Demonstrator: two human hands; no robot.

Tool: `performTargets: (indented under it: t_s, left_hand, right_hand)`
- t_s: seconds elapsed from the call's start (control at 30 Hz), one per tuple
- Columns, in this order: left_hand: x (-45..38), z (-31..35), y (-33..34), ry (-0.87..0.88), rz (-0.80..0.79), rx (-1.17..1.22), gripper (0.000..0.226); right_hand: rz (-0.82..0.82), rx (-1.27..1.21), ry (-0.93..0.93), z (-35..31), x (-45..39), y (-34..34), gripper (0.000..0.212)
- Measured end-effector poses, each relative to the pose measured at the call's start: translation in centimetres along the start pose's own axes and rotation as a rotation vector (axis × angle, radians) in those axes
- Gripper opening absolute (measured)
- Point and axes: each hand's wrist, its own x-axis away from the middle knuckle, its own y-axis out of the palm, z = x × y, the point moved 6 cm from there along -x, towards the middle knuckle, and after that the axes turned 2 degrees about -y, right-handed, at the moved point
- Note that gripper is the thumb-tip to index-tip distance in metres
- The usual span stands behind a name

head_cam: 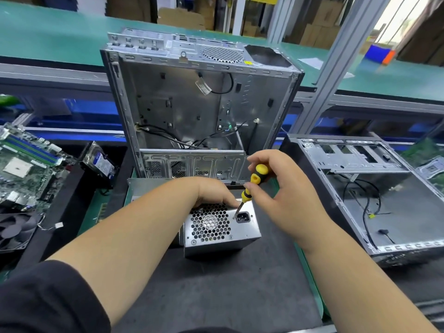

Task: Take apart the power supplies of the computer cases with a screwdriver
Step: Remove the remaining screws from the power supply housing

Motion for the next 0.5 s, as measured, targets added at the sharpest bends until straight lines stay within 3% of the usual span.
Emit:
performTargets:
  t_s: [0.13,0.23,0.37,0.5]
  left_hand:
    - [-0.26,0.06,-0.19,0.03,-0.013,-0.006,0.033]
    - [-0.46,0.0,-0.14,0.04,-0.037,0.01,0.019]
    - [-0.56,-0.02,-0.09,0.045,-0.04,0.028,0.023]
    - [-0.45,0.09,-0.08,0.047,-0.064,0.036,0.025]
  right_hand:
    - [0.013,0.047,-0.011,0.18,-0.27,0.07,0.034]
    - [0.039,0.078,-0.028,0.11,-0.49,0.13,0.028]
    - [0.075,0.046,-0.012,0.27,-0.72,0.24,0.025]
    - [0.082,0.048,-0.018,0.39,-0.74,0.26,0.036]
